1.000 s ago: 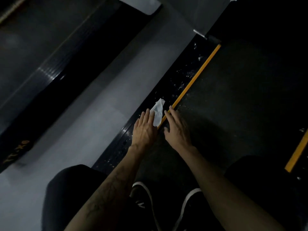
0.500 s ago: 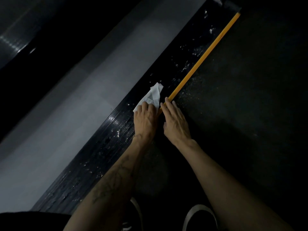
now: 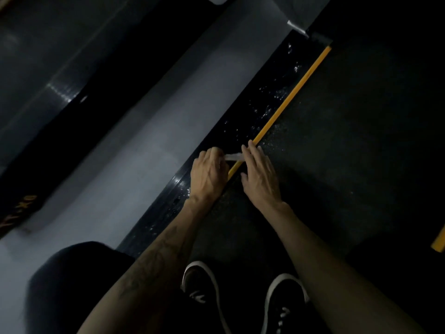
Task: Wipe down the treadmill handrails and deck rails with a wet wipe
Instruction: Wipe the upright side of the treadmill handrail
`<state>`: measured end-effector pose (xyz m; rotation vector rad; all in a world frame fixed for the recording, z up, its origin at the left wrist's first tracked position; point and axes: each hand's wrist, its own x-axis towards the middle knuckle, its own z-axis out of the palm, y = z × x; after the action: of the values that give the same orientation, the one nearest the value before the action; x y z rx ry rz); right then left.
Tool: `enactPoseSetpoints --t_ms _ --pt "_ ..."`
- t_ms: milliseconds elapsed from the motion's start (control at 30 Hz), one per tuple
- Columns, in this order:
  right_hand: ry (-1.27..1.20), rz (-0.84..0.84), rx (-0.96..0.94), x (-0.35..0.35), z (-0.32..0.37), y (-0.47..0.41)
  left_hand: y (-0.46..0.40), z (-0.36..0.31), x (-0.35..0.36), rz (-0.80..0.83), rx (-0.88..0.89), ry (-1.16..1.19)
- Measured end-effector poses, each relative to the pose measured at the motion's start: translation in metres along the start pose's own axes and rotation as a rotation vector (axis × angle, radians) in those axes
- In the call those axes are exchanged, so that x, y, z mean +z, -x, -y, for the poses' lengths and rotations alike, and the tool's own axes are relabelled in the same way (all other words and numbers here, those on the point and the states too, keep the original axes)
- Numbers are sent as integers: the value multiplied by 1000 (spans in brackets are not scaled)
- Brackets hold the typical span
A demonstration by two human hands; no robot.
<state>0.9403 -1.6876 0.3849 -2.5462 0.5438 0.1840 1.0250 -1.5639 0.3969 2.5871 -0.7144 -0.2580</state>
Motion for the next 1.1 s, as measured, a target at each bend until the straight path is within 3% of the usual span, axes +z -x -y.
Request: enactPoseSetpoints --t_ms 233,633,867,1100 --pt "-46 17 -40 -150 85 67 54 -89 -167 84 63 96" --pt "-168 -21 -169 -393 228 202 141 -221 -416 -35 182 -2" --pt "-176 -95 -220 -445 272 241 159 -244 -505 -36 319 -32" --pt "-289 -298 -243 -463 313 258 173 -243 -568 -89 406 -90"
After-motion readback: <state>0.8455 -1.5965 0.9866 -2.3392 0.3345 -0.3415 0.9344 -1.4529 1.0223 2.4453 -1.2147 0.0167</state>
